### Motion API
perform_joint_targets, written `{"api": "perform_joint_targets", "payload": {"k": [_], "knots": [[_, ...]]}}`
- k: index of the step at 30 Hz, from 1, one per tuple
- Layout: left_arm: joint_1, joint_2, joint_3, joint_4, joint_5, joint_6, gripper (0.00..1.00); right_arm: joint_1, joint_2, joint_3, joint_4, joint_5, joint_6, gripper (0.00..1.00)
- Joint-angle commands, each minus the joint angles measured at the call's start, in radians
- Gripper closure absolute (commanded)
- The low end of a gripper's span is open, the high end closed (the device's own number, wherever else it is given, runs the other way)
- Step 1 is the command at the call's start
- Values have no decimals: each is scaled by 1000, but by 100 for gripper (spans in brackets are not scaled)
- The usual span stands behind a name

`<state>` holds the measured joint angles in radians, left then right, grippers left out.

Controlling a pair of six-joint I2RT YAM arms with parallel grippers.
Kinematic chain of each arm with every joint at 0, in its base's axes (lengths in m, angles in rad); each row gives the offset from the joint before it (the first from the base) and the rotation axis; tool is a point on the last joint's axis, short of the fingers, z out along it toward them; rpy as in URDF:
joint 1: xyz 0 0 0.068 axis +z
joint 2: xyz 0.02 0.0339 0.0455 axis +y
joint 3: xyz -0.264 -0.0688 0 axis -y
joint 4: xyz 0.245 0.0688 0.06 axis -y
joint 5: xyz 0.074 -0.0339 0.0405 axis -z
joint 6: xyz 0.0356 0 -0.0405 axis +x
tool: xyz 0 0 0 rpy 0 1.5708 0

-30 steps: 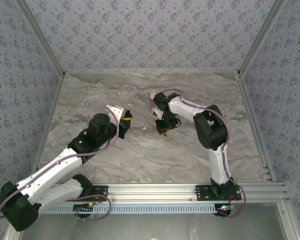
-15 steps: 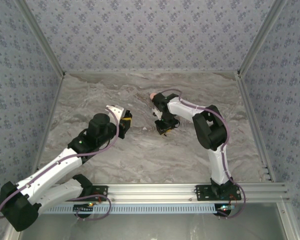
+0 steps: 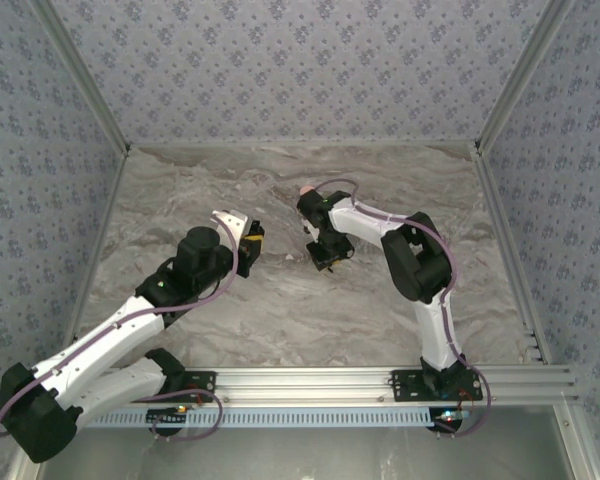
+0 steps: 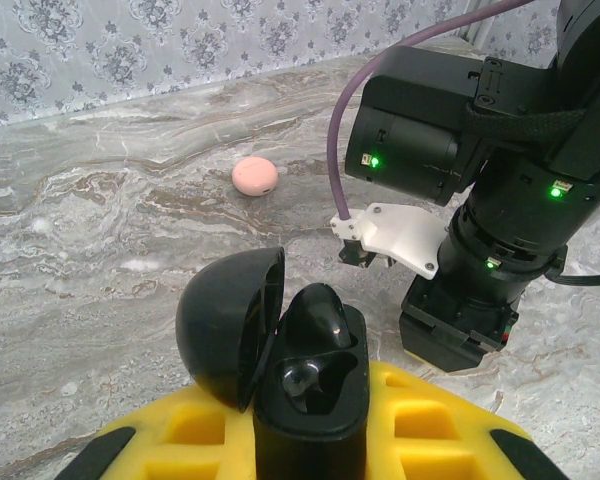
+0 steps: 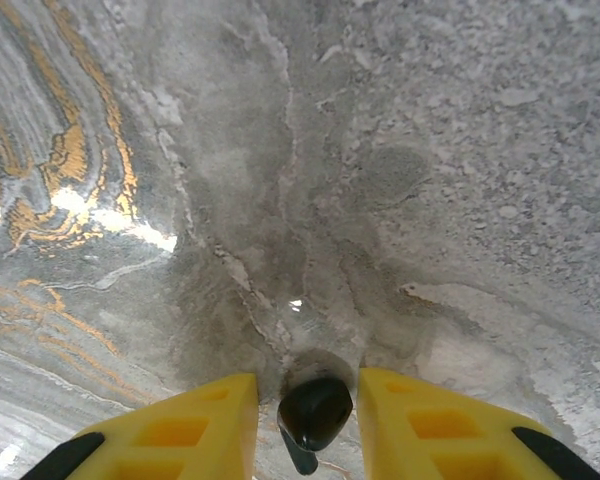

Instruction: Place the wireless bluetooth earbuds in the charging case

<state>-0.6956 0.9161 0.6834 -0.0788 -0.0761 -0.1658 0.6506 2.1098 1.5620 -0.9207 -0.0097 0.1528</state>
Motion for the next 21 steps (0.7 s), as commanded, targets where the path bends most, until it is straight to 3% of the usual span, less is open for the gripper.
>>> {"api": "perform_joint_targets", "payload": {"k": [1,13,21], "knots": [[4,-11,-9,23,-14,-6,86,31,48,-22,7,-61,35,69],[4,-14,-16,22,-18,-11,86,-25,1,-51,21,-52,126,78],[5,-15,-18,21,-20,-11,86,-96,-94,-137,83,-39,242,78]]}}
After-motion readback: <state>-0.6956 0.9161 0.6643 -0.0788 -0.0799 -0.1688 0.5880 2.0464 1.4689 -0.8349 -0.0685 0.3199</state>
